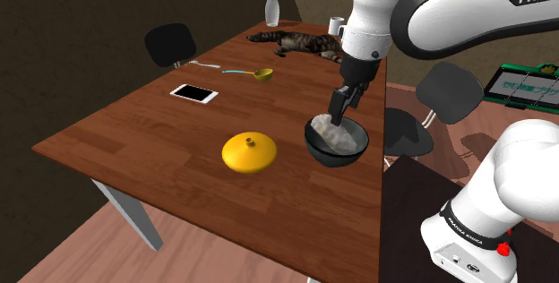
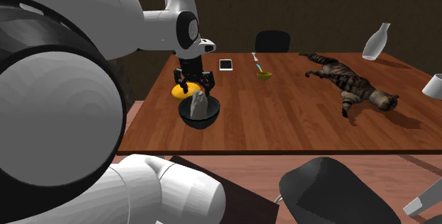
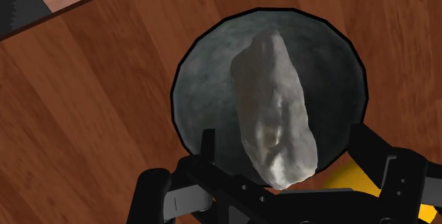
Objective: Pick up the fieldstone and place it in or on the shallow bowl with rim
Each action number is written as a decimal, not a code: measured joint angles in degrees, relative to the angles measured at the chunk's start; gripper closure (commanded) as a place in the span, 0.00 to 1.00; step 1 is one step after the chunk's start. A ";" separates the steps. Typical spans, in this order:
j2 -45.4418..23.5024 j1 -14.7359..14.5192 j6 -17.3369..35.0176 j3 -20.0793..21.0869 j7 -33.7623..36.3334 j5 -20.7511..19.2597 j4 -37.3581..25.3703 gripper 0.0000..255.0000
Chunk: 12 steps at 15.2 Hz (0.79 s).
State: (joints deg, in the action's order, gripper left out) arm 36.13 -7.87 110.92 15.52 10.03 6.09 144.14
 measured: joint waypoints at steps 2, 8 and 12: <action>0.42 -0.03 -1.14 -0.14 -0.03 -0.03 -0.78 0.00; 0.99 0.11 -7.39 -0.72 0.00 -0.42 -6.44 0.00; 0.91 0.12 -7.54 -0.69 0.04 -0.43 -6.65 0.00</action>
